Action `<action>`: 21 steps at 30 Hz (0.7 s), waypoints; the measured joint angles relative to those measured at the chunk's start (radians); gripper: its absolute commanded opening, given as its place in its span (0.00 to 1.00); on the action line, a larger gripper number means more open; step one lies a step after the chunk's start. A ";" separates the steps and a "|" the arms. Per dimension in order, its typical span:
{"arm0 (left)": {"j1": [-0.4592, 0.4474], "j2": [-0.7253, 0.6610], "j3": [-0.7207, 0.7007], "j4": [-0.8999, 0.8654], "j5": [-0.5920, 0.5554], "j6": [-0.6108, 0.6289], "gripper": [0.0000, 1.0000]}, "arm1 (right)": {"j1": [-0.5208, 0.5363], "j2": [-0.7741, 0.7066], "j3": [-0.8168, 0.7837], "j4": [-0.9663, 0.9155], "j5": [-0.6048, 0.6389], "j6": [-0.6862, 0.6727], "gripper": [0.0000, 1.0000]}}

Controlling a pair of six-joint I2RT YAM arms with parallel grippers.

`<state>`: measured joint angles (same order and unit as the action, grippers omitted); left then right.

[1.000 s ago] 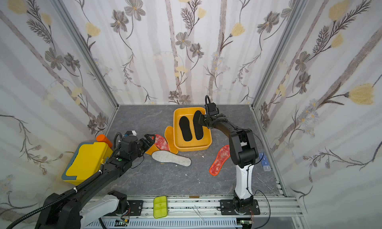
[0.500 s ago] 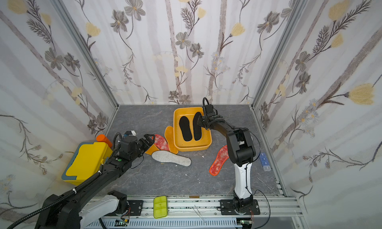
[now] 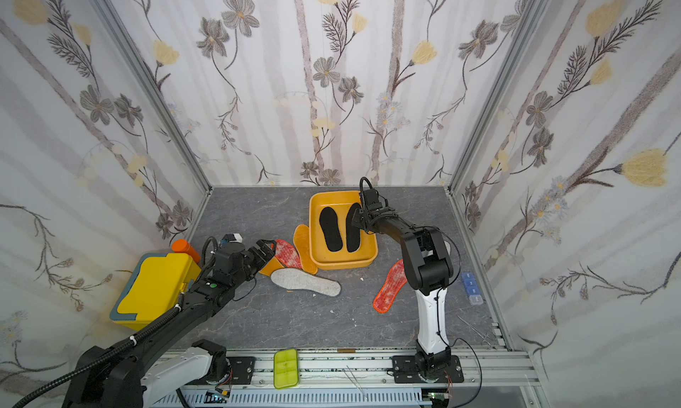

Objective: Put the insoles into the storage box
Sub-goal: Place the insole in the storage box.

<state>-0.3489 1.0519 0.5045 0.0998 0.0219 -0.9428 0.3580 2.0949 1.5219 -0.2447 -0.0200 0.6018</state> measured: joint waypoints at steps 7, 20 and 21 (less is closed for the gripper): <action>0.000 -0.001 -0.002 0.000 -0.003 0.000 1.00 | 0.001 0.005 0.000 0.010 0.000 0.011 0.01; 0.000 -0.006 -0.010 0.000 -0.004 0.000 1.00 | 0.001 0.013 -0.002 0.010 0.000 0.018 0.23; 0.000 -0.006 -0.010 0.000 -0.004 0.000 1.00 | 0.001 0.013 -0.002 0.011 0.000 0.018 0.24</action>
<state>-0.3489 1.0454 0.4950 0.0994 0.0181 -0.9428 0.3588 2.1078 1.5204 -0.2340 -0.0200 0.6197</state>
